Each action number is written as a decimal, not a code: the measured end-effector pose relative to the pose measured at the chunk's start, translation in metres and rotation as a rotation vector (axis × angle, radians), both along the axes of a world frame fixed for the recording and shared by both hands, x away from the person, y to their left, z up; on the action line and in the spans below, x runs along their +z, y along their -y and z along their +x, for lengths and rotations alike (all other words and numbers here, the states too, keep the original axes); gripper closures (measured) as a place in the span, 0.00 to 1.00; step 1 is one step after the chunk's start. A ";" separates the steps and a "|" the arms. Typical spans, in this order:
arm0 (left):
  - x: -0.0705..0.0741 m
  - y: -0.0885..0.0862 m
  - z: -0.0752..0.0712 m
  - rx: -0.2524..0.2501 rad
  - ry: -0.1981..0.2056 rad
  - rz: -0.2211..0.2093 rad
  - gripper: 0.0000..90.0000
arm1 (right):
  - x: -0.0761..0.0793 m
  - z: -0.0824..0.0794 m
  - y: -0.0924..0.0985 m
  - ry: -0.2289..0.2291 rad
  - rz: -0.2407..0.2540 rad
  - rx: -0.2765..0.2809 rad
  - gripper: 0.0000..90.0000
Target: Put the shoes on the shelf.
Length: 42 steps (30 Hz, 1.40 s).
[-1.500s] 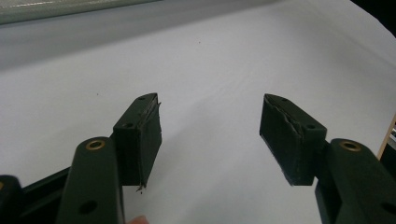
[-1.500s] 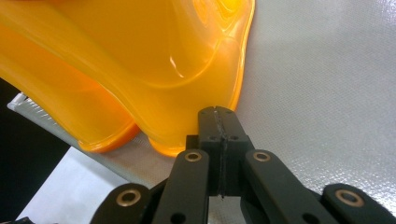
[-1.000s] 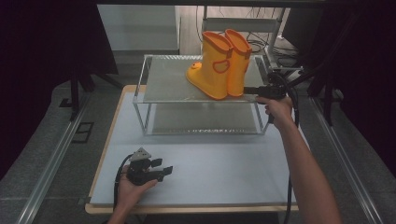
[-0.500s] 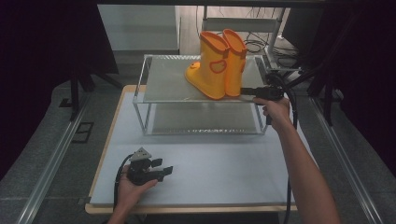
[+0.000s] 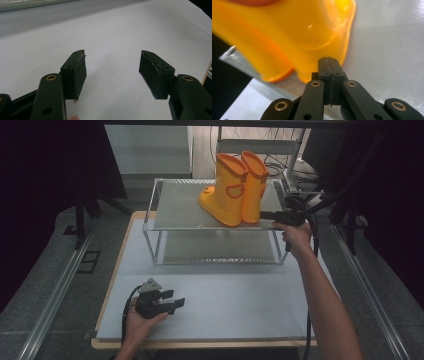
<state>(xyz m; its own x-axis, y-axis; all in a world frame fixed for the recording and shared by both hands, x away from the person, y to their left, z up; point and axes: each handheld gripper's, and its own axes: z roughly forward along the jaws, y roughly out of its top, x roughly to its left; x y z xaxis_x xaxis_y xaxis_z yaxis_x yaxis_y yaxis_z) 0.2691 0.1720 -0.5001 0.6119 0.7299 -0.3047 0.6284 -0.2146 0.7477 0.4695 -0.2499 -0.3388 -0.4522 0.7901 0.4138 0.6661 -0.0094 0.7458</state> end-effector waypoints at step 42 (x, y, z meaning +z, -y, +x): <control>-0.001 0.001 0.001 -0.007 -0.003 0.003 0.43 | -0.009 -0.001 -0.045 -0.048 0.035 0.089 1.00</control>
